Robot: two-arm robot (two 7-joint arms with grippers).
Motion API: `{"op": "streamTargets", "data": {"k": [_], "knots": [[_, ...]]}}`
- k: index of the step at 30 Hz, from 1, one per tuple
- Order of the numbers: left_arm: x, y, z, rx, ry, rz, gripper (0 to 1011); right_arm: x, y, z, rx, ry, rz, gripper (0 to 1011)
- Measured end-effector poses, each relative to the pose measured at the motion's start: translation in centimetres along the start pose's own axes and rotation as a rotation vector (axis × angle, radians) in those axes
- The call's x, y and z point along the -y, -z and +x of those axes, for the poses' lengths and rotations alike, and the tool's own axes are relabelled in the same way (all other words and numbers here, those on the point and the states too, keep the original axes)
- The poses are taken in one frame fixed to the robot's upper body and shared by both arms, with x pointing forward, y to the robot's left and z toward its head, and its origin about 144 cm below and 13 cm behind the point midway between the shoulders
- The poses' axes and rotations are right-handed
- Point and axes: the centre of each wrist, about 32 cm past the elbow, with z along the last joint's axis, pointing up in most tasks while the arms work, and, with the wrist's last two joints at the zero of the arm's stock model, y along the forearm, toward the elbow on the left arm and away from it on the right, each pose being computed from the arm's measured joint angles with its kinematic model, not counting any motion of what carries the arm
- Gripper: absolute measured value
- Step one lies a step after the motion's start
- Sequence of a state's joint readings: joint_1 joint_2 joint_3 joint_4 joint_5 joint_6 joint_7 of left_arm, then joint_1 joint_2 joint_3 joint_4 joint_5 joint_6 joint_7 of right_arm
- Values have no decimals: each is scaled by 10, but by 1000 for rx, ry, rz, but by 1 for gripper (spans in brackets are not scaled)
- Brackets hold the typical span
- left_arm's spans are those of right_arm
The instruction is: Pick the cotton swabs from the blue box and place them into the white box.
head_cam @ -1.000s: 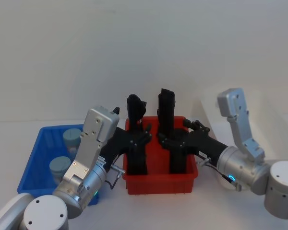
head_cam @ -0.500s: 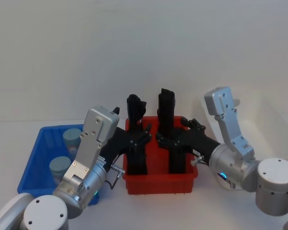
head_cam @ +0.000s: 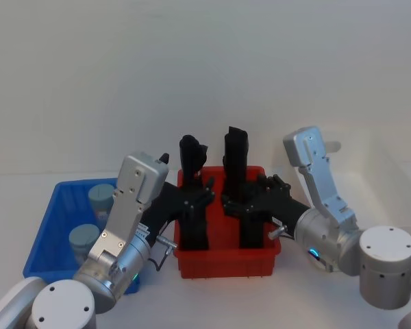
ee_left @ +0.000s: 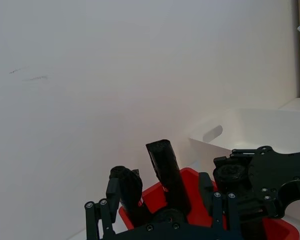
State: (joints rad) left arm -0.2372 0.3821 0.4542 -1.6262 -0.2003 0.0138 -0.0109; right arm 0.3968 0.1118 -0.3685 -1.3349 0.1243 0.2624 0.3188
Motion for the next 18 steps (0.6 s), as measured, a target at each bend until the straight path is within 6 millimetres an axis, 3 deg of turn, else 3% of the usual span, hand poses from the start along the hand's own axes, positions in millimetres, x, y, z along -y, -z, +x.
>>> {"op": "streamTargets", "data": {"k": [8,18], "knots": [[0,0,0,0,0,0,1000,0,0,-1,1,7,-11,835],[0,0,0,0,0,0,1000,0,-1,-2,1,13,-19,509]]}}
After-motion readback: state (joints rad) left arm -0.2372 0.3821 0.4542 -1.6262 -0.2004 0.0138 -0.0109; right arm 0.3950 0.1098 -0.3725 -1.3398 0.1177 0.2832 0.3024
